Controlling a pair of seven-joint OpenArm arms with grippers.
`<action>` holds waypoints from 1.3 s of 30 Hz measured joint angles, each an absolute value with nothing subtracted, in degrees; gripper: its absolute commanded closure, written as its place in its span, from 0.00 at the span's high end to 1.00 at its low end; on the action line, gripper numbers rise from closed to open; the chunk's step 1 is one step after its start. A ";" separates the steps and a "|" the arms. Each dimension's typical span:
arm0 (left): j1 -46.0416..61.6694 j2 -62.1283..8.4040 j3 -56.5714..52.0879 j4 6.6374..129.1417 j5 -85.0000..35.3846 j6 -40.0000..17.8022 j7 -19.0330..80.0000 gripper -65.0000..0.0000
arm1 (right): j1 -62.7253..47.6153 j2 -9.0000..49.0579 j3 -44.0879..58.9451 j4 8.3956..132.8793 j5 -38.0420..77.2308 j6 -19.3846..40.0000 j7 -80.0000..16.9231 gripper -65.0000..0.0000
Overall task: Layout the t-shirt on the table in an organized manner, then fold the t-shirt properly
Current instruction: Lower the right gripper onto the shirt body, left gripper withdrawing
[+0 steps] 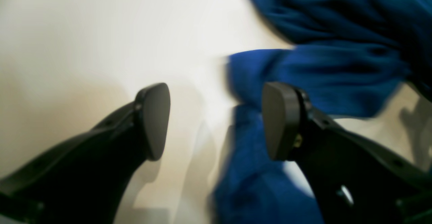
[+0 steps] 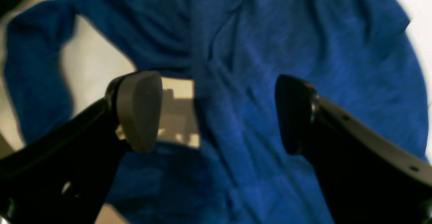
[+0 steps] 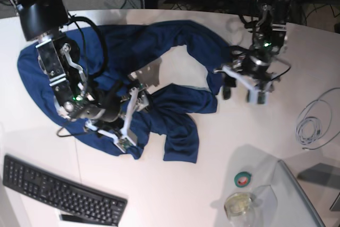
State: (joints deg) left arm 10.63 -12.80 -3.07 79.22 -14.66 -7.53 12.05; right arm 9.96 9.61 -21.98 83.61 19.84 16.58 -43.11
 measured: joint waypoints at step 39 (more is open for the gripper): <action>19.64 -12.73 -20.58 82.11 -14.63 -7.46 12.64 0.64 | -4.14 12.01 -29.26 107.07 20.58 12.43 -43.53 0.00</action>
State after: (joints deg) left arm 19.64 -12.73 -20.58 82.11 -14.63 -7.46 12.64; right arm -4.14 12.01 -29.26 107.07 20.58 12.43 -43.53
